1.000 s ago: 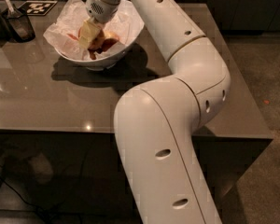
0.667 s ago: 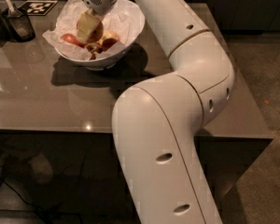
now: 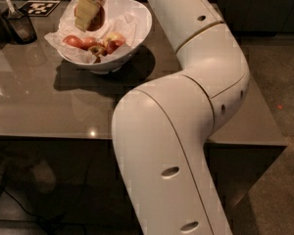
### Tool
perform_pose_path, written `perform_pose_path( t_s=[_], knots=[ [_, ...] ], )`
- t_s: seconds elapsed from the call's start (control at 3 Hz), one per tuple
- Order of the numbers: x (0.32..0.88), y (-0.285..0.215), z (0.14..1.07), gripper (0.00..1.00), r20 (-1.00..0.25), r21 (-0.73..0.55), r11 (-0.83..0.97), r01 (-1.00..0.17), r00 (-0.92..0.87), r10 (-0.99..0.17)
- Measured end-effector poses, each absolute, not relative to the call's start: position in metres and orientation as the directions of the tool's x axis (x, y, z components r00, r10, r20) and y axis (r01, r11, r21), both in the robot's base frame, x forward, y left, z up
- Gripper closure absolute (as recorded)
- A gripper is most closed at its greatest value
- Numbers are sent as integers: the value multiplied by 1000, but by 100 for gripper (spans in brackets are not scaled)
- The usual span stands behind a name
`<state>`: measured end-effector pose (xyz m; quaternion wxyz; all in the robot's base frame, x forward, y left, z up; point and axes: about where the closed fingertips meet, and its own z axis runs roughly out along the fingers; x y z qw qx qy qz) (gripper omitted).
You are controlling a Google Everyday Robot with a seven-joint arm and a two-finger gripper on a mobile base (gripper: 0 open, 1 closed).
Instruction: Pick apple from white bowl
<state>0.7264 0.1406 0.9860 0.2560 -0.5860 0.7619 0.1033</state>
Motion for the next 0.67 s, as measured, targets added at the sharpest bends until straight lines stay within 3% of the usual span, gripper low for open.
perform_pose_path(
  t_s=[0.67],
  knots=[
    [723,152,1011,100,-540,-190,268,-945,-128,-832]
  ],
)
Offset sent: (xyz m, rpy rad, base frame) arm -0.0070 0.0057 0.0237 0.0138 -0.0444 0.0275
